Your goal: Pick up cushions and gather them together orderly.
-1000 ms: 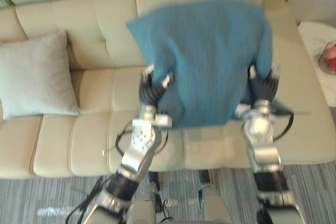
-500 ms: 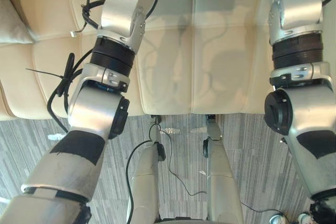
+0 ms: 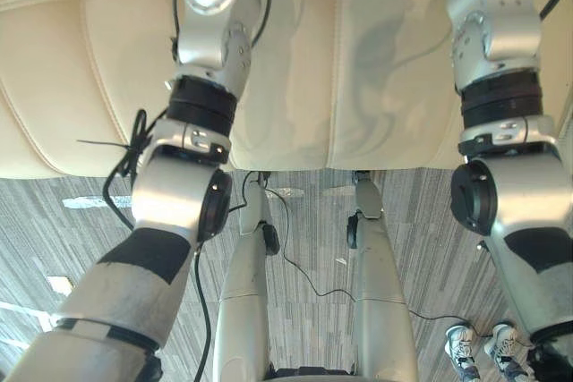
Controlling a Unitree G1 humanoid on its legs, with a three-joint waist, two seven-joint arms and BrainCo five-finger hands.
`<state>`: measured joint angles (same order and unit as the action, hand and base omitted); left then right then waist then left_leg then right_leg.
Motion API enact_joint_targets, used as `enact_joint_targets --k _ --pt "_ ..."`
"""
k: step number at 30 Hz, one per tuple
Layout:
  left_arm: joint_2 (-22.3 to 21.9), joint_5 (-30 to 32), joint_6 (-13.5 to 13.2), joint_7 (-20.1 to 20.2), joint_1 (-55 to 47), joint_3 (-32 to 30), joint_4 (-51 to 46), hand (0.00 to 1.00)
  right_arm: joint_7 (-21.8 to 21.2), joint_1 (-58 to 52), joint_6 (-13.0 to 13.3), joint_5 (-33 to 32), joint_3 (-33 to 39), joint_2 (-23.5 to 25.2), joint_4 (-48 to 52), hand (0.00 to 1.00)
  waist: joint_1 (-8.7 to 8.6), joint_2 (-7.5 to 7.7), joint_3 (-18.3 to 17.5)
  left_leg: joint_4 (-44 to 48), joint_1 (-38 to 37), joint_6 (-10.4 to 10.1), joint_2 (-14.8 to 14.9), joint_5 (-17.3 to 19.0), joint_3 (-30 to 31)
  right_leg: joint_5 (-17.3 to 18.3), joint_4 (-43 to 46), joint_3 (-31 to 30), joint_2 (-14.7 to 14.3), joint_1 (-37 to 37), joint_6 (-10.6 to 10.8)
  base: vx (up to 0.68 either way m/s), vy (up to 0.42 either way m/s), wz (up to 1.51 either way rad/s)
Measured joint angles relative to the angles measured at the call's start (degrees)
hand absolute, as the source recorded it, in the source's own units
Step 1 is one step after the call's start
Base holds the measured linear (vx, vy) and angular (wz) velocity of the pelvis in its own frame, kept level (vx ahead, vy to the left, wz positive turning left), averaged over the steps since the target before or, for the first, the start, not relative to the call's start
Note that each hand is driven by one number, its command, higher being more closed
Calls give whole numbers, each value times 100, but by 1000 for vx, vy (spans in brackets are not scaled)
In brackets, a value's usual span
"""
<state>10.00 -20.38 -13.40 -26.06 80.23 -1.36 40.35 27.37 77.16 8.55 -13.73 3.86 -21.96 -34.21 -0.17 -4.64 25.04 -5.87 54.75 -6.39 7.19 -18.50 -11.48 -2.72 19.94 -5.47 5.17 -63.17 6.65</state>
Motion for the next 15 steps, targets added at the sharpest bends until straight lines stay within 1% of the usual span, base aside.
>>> enact_joint_targets --k 2,3,5,8,9,10,11,12,13,15 --pt "29 2 14 35 -242 -53 -164 0 -27 -334 -5 -8 86 5 318 0 6 5 1 0 -102 4 -8 -27 -54 66 113 -43 0 32 0 -6 -91 0" --pt "53 1 33 45 -428 -115 -356 0 -54 -637 -7 -17 205 2 677 0 -1 12 2 1 -183 106 -14 -112 -71 143 226 -49 0 68 -2 0 -108 4" --pt "82 -2 39 49 -757 -156 -587 0 -117 -1135 -4 -30 444 -12 1107 0 -17 37 9 2 -364 131 10 -133 -60 202 386 26 -13 177 -24 4 -124 6" --pt "319 -22 36 163 -1549 -153 -1060 0 -302 -2284 50 -90 775 -264 1775 0 -82 43 6 2 -876 130 51 -128 -32 372 583 184 -20 667 -58 20 -215 14" --pt "400 -45 29 194 -1734 -147 -1193 0 -387 -2603 71 -149 852 -369 1887 0 -88 59 -2 3 -1009 118 56 -108 -30 434 616 210 -21 806 -84 16 -198 12" --pt "579 -135 -4 320 -2042 -143 -1455 0 -553 -3110 121 -262 989 -483 2053 0 -89 123 -35 8 -1215 126 58 -17 -35 573 635 235 -18 1011 -132 15 -160 8" --pt "734 -191 -39 432 -2290 -144 -1676 0 -701 -3485 132 -274 1077 -546 2175 0 -89 157 -54 40 -1322 92 59 76 -31 623 637 273 -21 1142 -157 13 -180 6" --pt "910 -229 -100 561 -2603 -143 -1945 0 -867 -3944 174 -311 1175 -567 2331 0 -91 206 -81 122 -1405 99 77 195 -26 675 644 311 -23 1273 -178 4 -158 5" --pt "980 -229 -137 639 -2834 -146 -2110 0 -949 -4267 177 -348 1221 -566 2453 0 -92 219 -86 130 -1501 110 90 219 -20 707 635 342 -25 1381 -173 7 -166 11" --pt "968 -227 -176 821 -3790 -109 -2601 0 -1221 -5360 194 -429 1277 -421 2751 0 -86 276 -124 126 -1868 126 94 274 26 804 594 414 -19 1802 -192 25 -126 11"
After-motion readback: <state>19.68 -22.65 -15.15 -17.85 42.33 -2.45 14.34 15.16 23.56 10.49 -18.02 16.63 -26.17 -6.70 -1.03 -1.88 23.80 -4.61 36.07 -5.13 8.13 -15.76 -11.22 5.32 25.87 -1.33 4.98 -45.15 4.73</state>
